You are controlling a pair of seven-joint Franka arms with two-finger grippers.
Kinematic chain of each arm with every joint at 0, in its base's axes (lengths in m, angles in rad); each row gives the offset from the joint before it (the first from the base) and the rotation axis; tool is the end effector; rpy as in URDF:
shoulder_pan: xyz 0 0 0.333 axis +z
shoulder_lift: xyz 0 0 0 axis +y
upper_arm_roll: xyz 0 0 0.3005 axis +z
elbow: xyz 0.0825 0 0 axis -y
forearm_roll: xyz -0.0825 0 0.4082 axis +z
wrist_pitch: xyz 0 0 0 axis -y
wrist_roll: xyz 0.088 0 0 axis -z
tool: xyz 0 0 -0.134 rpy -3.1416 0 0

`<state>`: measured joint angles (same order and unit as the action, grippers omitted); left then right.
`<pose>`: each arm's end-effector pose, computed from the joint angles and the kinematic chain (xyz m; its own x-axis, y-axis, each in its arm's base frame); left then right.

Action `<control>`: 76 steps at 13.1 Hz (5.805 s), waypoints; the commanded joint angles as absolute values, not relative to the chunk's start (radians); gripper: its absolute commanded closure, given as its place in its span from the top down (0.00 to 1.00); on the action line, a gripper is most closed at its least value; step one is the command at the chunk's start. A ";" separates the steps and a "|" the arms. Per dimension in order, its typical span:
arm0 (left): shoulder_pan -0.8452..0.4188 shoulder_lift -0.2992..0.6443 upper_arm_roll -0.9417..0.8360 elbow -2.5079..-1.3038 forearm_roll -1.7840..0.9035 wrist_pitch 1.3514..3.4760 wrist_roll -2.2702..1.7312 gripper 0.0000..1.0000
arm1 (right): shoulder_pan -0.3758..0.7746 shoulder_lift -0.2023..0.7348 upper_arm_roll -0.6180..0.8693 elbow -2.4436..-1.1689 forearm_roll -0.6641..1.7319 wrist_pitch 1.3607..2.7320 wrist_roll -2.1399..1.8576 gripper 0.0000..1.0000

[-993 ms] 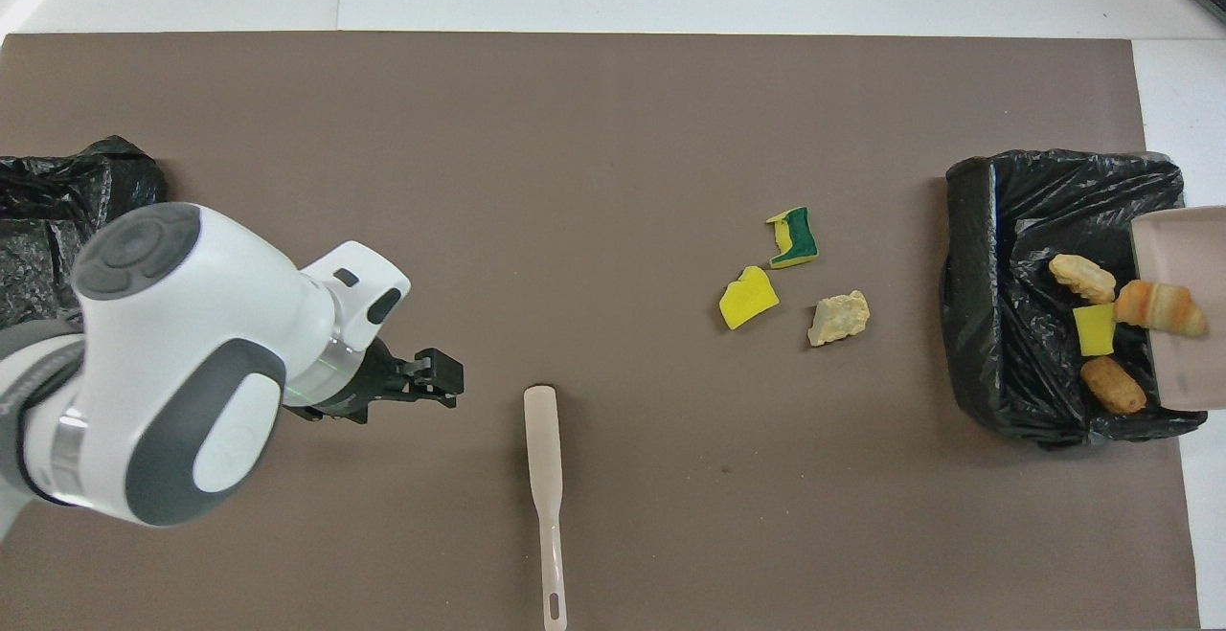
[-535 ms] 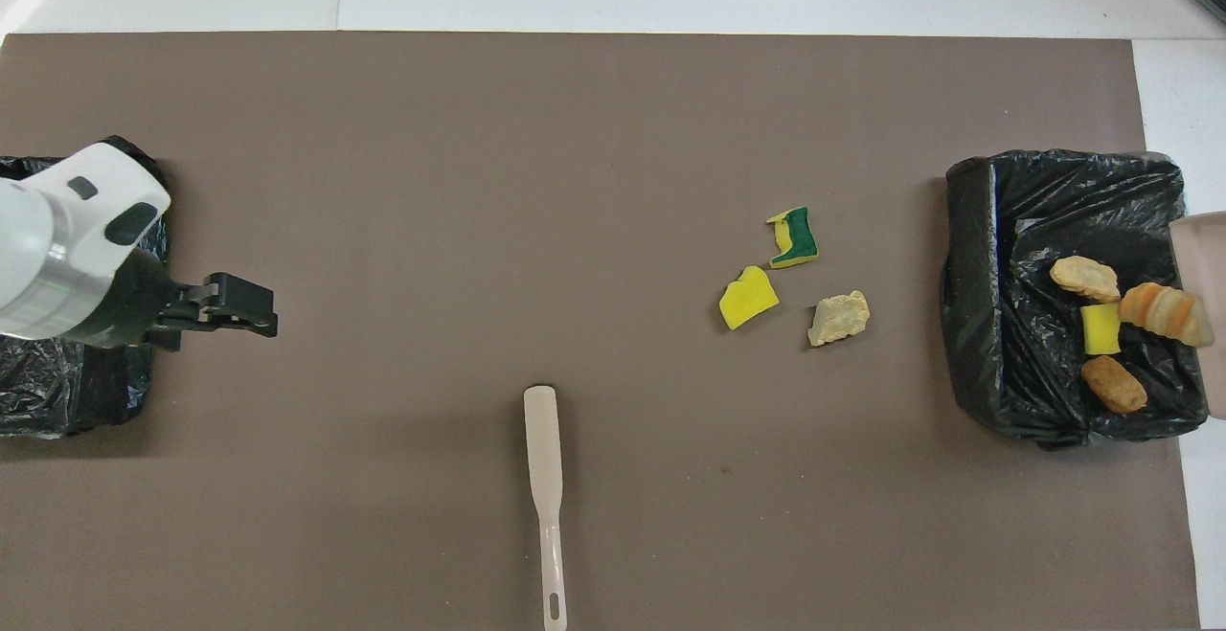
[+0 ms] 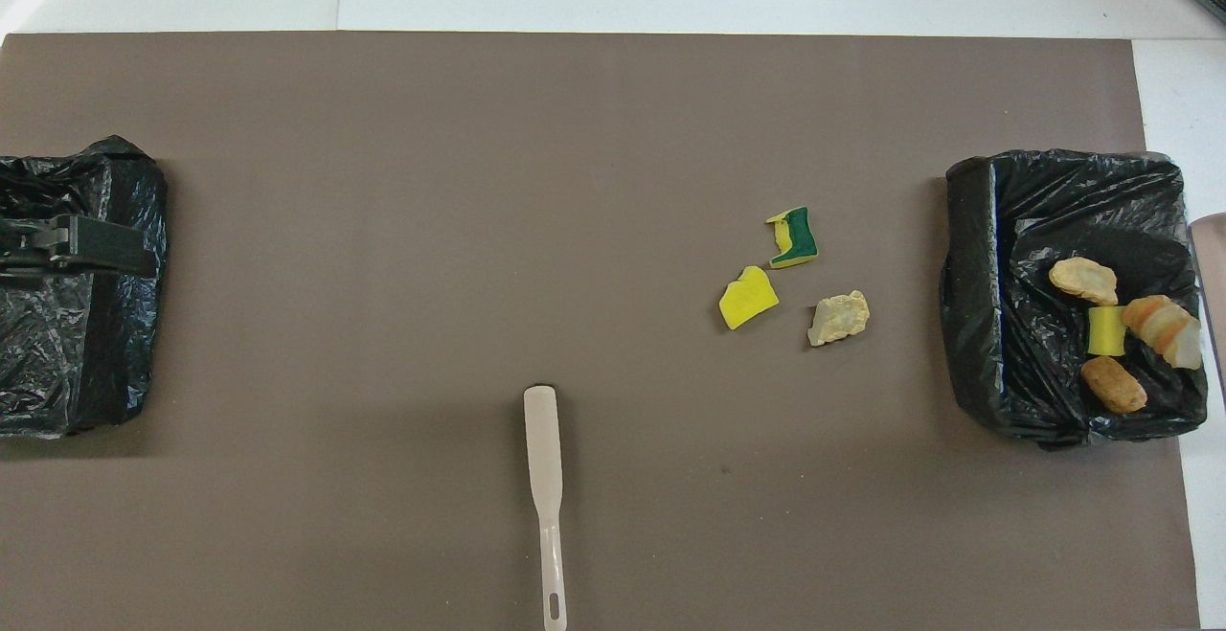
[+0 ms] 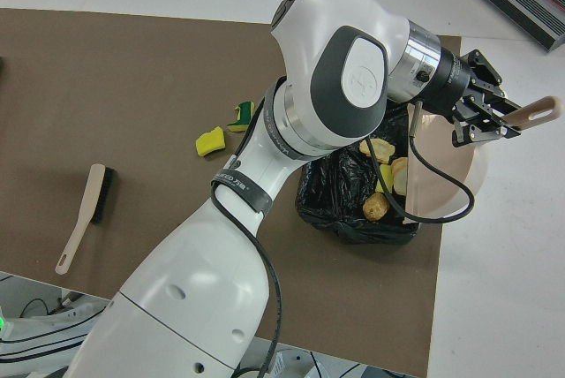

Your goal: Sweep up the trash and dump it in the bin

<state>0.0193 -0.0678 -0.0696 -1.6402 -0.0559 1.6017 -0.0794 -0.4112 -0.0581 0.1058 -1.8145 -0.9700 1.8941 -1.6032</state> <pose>0.5611 -0.0367 0.5890 0.9992 0.0308 0.0249 0.0294 -0.9981 0.0533 0.5432 -0.2556 0.5655 -0.0092 0.5812 -0.8137 0.9994 -0.0216 -0.0268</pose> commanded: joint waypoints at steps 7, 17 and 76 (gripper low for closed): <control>0.074 -0.057 -0.078 -1.611 -0.034 1.580 -0.051 1.00 | -0.270 -0.089 0.311 -1.766 -0.616 1.577 -1.107 0.00; -0.012 -0.061 -0.030 -1.609 -0.025 1.575 0.037 1.00 | 0.161 0.323 0.314 -1.418 -0.062 1.584 0.399 0.00; -0.597 0.264 -0.017 -1.944 -0.006 2.339 -0.433 0.73 | 0.623 0.051 0.324 -2.247 0.301 2.263 0.655 0.00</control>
<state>-0.5829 0.2554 -0.0302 -1.9181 -0.0242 2.2856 -0.4133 0.6349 0.0741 0.3295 -2.2530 0.2721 2.3185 0.6751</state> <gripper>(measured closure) 0.260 0.740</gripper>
